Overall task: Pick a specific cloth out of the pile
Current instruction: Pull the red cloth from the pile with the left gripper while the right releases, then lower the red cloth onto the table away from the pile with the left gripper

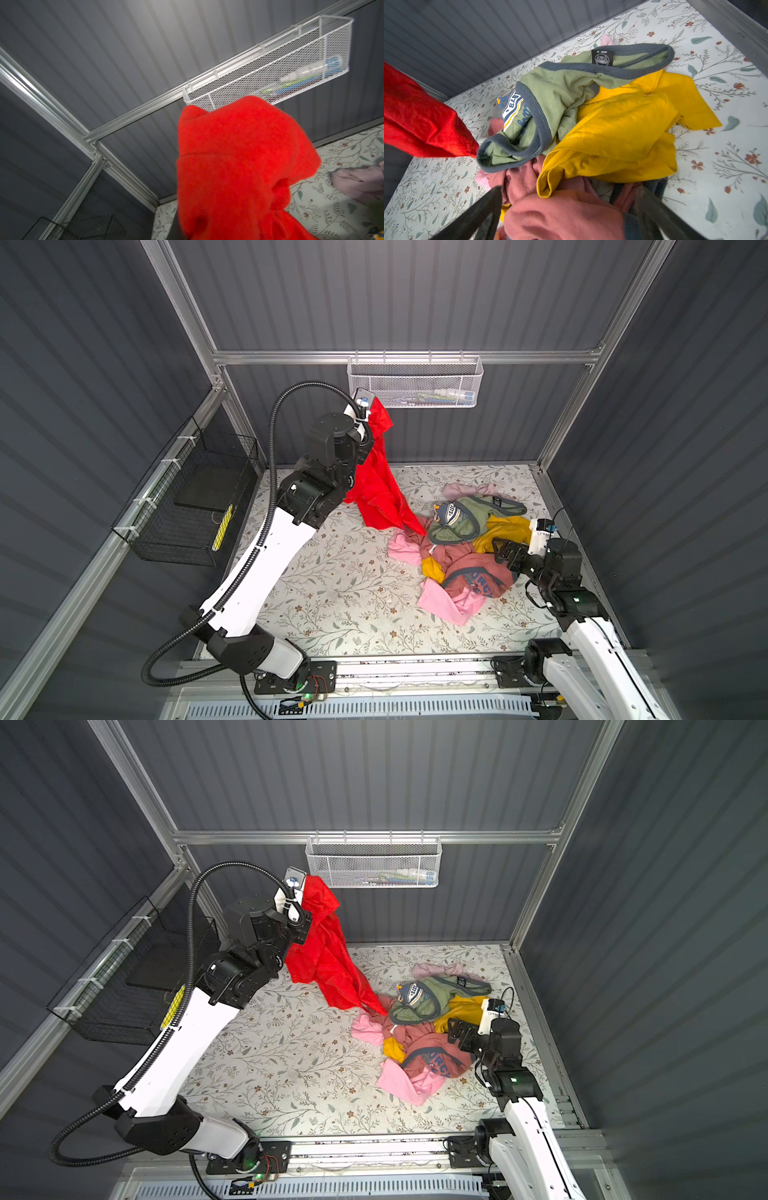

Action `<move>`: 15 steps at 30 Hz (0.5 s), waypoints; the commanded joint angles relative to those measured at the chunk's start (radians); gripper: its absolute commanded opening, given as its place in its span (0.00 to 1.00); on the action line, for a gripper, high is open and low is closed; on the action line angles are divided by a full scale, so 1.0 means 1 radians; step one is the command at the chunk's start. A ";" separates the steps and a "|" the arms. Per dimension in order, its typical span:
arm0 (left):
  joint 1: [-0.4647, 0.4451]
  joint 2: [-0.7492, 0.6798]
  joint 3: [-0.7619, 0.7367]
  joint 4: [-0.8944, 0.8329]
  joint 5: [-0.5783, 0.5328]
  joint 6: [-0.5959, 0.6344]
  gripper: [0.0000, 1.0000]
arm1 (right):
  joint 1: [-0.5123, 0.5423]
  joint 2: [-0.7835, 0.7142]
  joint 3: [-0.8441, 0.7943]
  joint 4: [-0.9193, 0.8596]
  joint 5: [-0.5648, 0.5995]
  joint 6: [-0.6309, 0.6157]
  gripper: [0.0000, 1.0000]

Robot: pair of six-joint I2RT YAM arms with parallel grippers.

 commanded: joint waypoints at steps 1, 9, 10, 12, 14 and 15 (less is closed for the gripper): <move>0.062 -0.036 -0.022 -0.038 0.034 -0.063 0.00 | -0.003 0.011 -0.011 0.022 -0.021 0.008 0.99; 0.183 -0.031 -0.118 -0.104 0.073 -0.102 0.00 | -0.003 0.015 -0.012 0.014 -0.024 0.005 0.99; 0.189 -0.031 -0.133 -0.101 0.058 -0.093 0.00 | -0.002 0.014 -0.014 0.013 -0.024 0.004 0.99; 0.195 -0.030 -0.167 -0.094 0.027 -0.075 0.00 | -0.002 0.012 -0.015 0.012 -0.025 0.006 0.99; 0.196 -0.026 -0.202 -0.095 0.024 -0.063 0.00 | -0.002 0.013 -0.016 0.018 -0.026 0.009 0.99; 0.195 -0.024 -0.215 -0.098 0.037 -0.066 0.00 | -0.002 0.014 -0.017 0.019 -0.026 0.009 0.99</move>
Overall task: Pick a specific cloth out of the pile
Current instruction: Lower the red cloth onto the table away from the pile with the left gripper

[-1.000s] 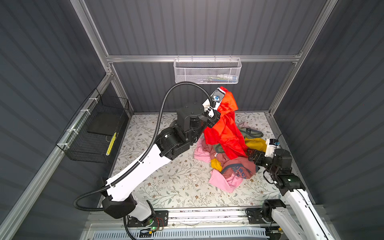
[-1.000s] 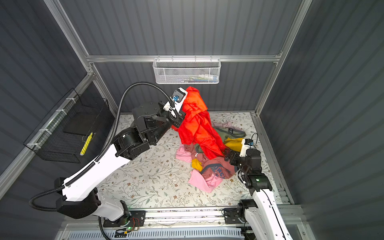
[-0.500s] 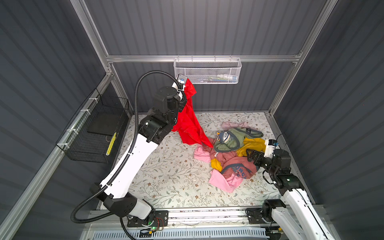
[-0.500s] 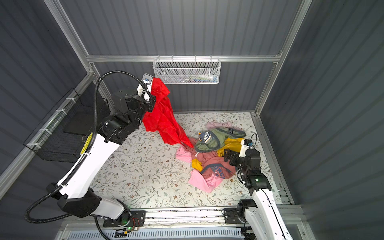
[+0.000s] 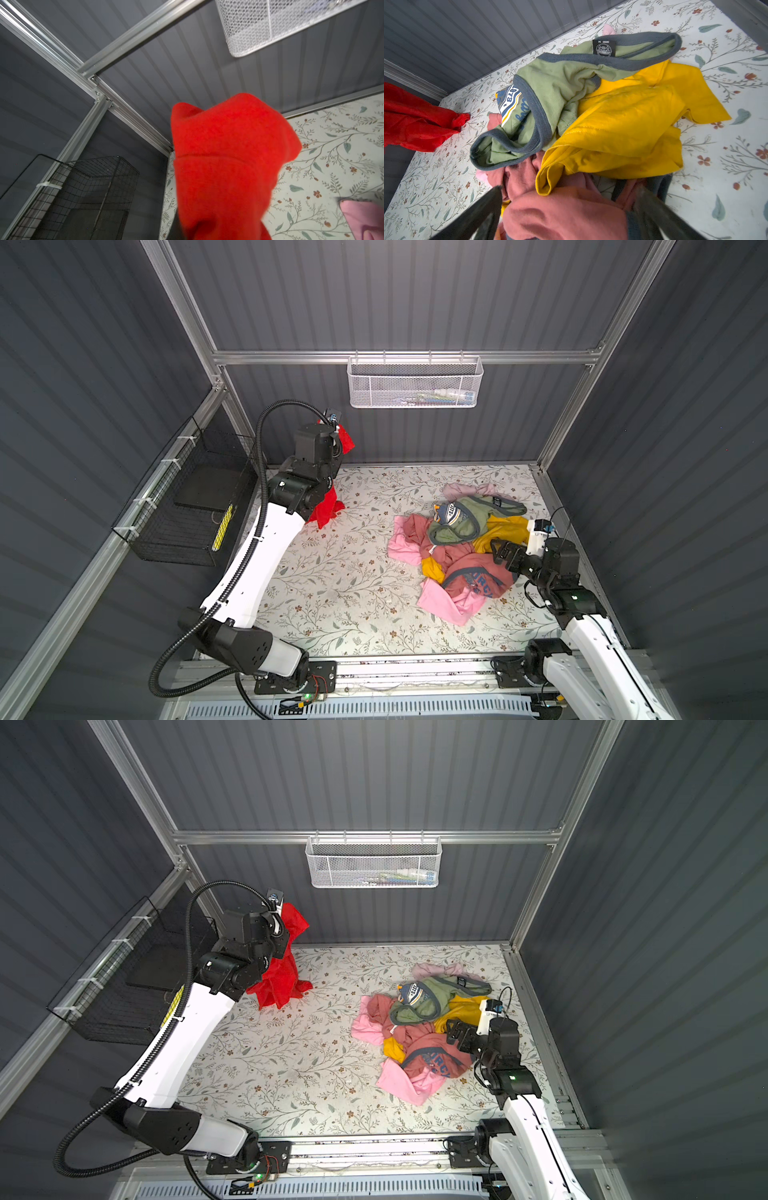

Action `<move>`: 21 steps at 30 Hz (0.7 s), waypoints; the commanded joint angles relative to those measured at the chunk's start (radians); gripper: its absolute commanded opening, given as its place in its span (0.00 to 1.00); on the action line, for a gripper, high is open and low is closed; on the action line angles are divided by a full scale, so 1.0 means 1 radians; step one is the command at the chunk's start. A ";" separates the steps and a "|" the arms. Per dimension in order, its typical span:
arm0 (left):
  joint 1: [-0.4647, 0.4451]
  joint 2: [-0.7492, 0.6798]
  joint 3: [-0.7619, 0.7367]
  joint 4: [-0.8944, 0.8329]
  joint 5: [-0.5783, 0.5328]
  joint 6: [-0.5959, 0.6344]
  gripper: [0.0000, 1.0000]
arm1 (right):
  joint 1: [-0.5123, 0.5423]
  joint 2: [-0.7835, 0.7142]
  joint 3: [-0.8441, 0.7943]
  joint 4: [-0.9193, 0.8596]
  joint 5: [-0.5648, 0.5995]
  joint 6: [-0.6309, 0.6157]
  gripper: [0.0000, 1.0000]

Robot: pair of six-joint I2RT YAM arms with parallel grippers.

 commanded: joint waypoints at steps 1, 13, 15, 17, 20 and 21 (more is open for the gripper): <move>0.001 -0.007 -0.043 0.006 0.014 -0.001 0.00 | -0.002 -0.004 -0.013 0.020 -0.010 0.007 0.99; 0.010 0.015 -0.180 0.011 0.403 -0.298 0.00 | -0.002 -0.009 -0.014 0.015 -0.017 0.012 0.99; 0.040 0.021 -0.192 0.011 0.443 -0.328 0.00 | -0.003 -0.011 -0.012 0.012 -0.015 0.011 0.99; 0.103 0.025 -0.215 0.020 0.523 -0.371 0.00 | -0.003 -0.013 -0.014 0.011 -0.013 0.011 0.99; 0.183 0.025 -0.262 0.039 0.581 -0.406 0.00 | -0.002 -0.016 -0.012 0.009 -0.015 0.012 0.99; 0.202 0.024 -0.279 0.049 0.597 -0.410 0.00 | -0.002 -0.016 -0.015 0.009 -0.013 0.012 0.99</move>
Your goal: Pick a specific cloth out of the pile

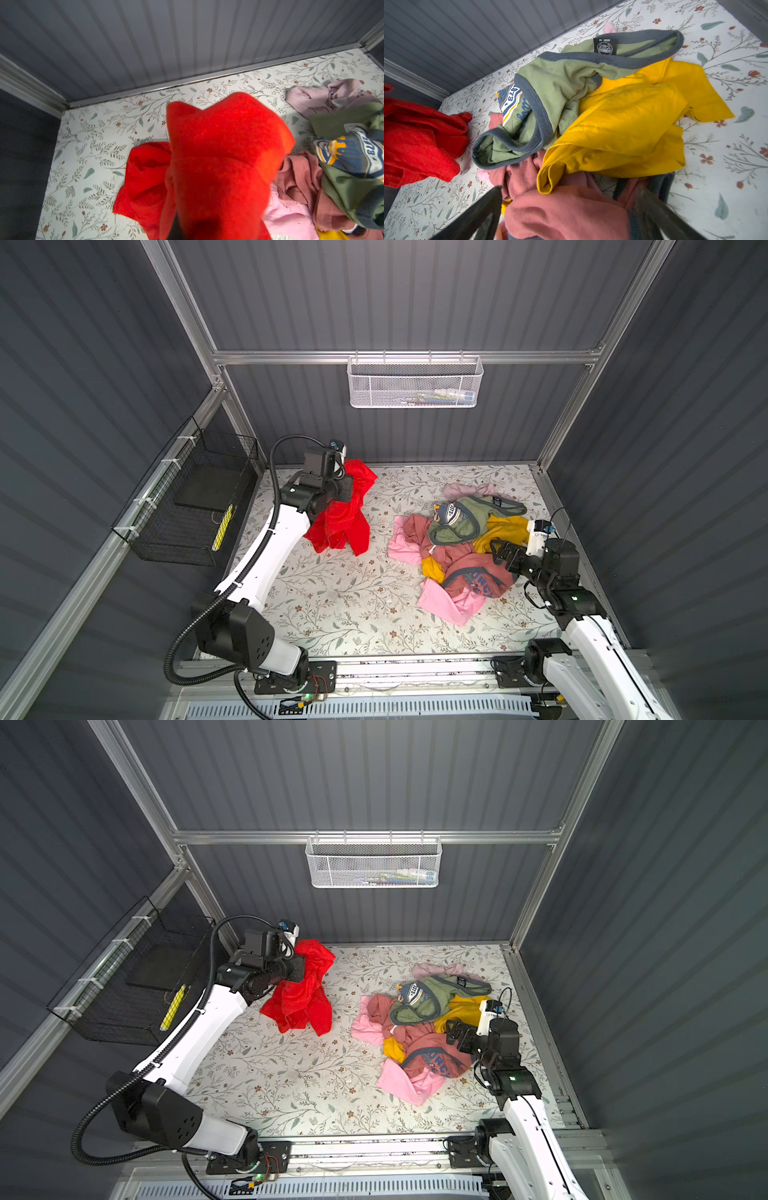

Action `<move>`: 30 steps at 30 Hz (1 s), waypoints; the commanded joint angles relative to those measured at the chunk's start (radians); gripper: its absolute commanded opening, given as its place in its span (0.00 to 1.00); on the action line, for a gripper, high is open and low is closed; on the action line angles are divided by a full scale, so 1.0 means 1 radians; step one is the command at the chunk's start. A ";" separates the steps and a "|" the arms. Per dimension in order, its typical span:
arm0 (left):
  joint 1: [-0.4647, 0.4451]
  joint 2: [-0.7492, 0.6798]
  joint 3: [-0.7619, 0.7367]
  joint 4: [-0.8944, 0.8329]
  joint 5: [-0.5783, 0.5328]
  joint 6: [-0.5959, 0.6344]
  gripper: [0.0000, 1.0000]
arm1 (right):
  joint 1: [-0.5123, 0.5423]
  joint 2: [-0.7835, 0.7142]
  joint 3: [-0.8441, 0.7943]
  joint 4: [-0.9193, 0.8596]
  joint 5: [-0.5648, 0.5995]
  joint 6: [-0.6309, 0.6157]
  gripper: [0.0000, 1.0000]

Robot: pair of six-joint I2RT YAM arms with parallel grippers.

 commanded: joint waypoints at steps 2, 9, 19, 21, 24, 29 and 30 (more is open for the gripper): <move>0.093 0.004 -0.090 0.062 0.135 -0.077 0.00 | -0.003 -0.010 -0.011 0.011 -0.006 0.004 0.99; 0.191 0.010 -0.214 0.171 0.248 -0.172 0.00 | -0.003 -0.004 -0.010 0.014 -0.011 0.008 0.99; 0.230 0.105 -0.294 0.186 0.118 -0.125 0.00 | -0.002 -0.002 -0.015 0.012 -0.007 0.009 0.99; 0.229 0.124 -0.300 0.191 0.079 -0.108 0.00 | -0.003 0.001 -0.014 0.013 -0.009 0.010 0.99; 0.229 0.153 -0.305 0.204 0.061 -0.087 0.00 | -0.002 0.005 -0.011 0.015 -0.015 0.014 0.99; 0.175 0.225 -0.273 0.191 -0.024 -0.048 0.00 | -0.002 0.010 -0.011 0.021 -0.021 0.018 0.99; 0.145 0.237 -0.270 0.190 -0.057 -0.030 0.00 | -0.003 0.011 -0.010 0.022 -0.022 0.017 0.99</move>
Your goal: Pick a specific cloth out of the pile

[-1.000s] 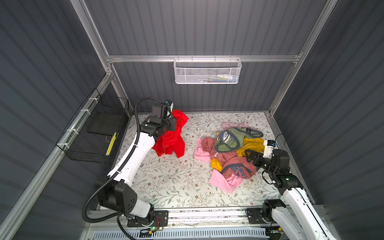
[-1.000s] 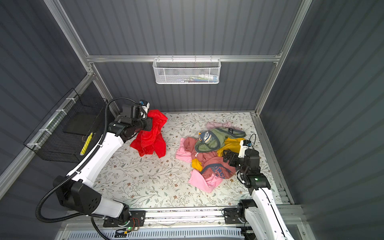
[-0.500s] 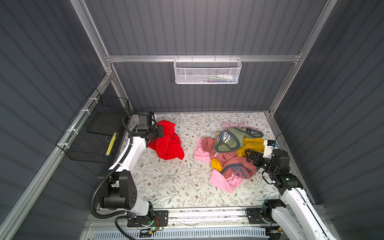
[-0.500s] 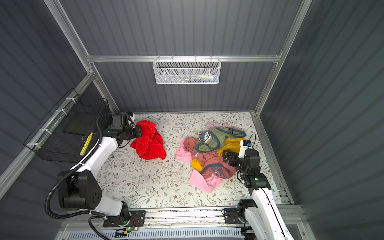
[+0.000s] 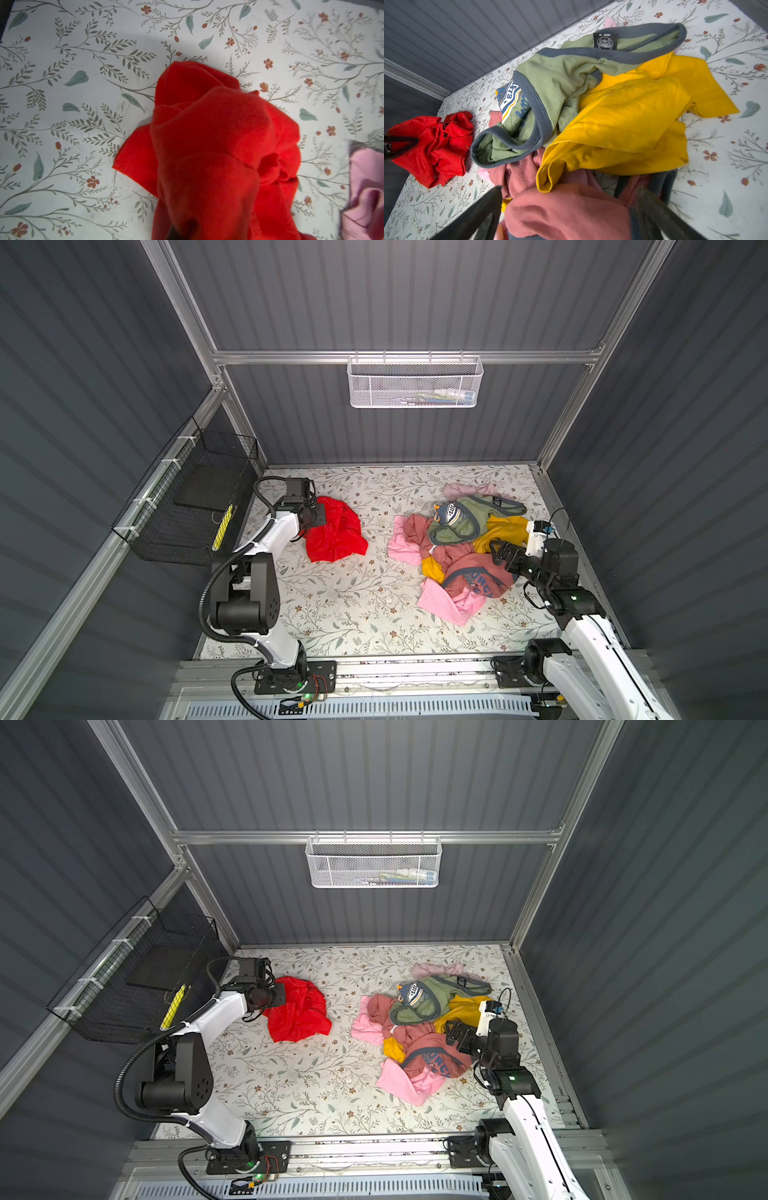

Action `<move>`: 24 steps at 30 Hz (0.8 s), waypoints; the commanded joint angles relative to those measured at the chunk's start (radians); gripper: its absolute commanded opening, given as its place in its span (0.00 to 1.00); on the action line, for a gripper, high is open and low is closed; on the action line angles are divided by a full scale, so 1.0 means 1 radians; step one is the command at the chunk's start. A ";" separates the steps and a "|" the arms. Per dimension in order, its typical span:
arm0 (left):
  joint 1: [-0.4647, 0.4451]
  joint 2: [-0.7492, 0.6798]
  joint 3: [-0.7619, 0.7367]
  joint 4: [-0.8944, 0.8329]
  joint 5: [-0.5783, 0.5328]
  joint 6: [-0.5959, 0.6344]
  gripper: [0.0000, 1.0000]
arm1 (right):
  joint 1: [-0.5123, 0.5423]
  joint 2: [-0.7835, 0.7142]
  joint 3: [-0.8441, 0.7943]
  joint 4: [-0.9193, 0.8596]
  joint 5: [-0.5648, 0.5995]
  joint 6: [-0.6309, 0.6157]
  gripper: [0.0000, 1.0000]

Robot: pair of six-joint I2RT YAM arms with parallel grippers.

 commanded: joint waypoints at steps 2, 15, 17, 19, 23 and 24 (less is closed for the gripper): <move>-0.127 0.049 0.025 0.006 -0.141 0.098 0.00 | -0.002 0.001 -0.005 0.018 -0.011 0.004 0.99; -0.186 0.124 0.036 -0.057 -0.262 0.027 0.81 | -0.003 -0.017 -0.009 -0.018 0.018 -0.017 0.99; -0.186 0.102 0.037 -0.070 -0.292 0.015 0.85 | -0.002 -0.014 -0.009 -0.016 0.014 -0.017 0.99; -0.186 0.072 0.037 -0.083 -0.313 0.008 0.87 | -0.003 -0.013 -0.007 -0.017 0.014 -0.018 0.99; -0.192 -0.002 0.037 -0.083 -0.306 0.004 0.92 | -0.002 -0.013 -0.008 -0.017 0.011 -0.017 0.99; -0.200 -0.021 0.034 -0.080 -0.303 0.009 0.92 | -0.002 -0.014 -0.009 -0.016 0.010 -0.018 0.99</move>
